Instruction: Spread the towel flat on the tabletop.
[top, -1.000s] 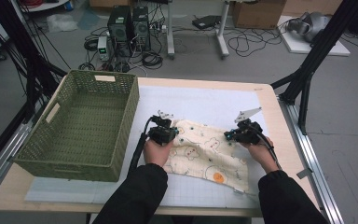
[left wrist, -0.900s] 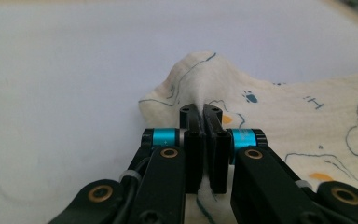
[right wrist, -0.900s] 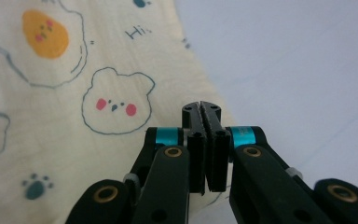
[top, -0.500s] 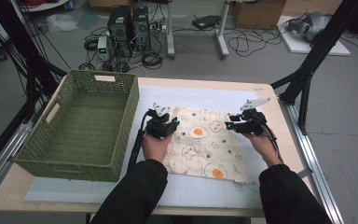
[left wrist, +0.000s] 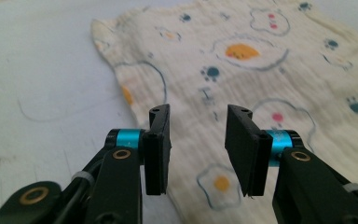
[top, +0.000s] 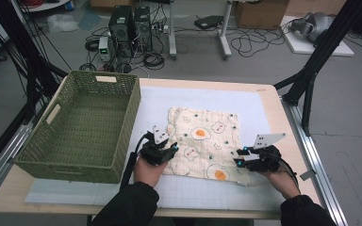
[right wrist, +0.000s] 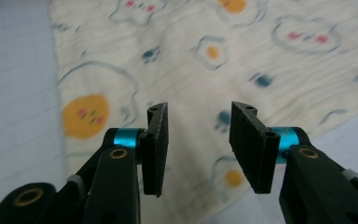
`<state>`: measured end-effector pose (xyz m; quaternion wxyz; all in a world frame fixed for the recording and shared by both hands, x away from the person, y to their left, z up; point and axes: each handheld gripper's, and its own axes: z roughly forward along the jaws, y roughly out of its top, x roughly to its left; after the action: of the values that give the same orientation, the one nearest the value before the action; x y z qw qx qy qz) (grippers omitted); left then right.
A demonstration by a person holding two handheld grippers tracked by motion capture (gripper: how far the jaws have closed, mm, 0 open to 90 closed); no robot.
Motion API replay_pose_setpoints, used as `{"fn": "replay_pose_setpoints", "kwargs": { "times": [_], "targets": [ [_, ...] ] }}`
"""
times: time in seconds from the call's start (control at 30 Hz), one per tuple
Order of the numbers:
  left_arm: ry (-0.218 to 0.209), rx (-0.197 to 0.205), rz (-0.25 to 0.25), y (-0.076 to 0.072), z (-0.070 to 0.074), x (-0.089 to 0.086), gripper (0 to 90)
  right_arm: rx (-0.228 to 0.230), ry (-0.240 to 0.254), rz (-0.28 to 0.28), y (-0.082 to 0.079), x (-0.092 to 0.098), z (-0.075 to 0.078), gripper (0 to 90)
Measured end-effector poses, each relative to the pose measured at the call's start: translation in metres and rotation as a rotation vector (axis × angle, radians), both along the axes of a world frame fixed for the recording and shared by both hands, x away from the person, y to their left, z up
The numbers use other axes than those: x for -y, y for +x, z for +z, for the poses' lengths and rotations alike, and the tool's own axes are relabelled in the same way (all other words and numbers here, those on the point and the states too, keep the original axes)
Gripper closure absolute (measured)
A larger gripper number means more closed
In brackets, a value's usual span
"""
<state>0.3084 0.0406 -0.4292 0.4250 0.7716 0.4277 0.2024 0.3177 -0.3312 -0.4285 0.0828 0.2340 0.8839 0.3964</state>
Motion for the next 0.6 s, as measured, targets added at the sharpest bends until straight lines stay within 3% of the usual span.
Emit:
{"fn": "replay_pose_setpoints", "kwargs": {
  "times": [0.13,0.2,0.27,0.3,0.33,0.5,0.6],
  "targets": [
    [0.038,-0.086,-0.086,-0.009,-0.005,0.002,67.7,-0.036,-0.027,0.063,-0.011,-0.004,-0.009,64.5],
    [0.082,-0.137,-0.123,-0.012,-0.009,0.004,72.6,-0.051,-0.044,0.082,-0.011,-0.007,-0.012,68.7],
    [0.108,-0.113,-0.138,-0.015,-0.012,0.004,79.6,-0.051,-0.034,0.076,-0.01,-0.007,-0.013,76.0],
    [0.089,-0.121,-0.143,-0.014,-0.013,0.002,87.7,-0.049,-0.036,0.08,-0.01,-0.007,-0.013,82.1],
    [0.082,-0.126,-0.145,-0.014,-0.013,0.0,88.8,-0.058,-0.027,0.086,-0.009,-0.006,-0.013,87.1],
    [0.068,-0.139,-0.188,-0.025,-0.011,-0.007,89.6,-0.088,-0.012,0.127,-0.013,-0.004,-0.013,88.9],
    [0.039,-0.099,-0.204,-0.033,-0.01,-0.012,88.9,-0.078,0.013,0.123,-0.019,0.0,-0.011,84.5]
  ]
}}
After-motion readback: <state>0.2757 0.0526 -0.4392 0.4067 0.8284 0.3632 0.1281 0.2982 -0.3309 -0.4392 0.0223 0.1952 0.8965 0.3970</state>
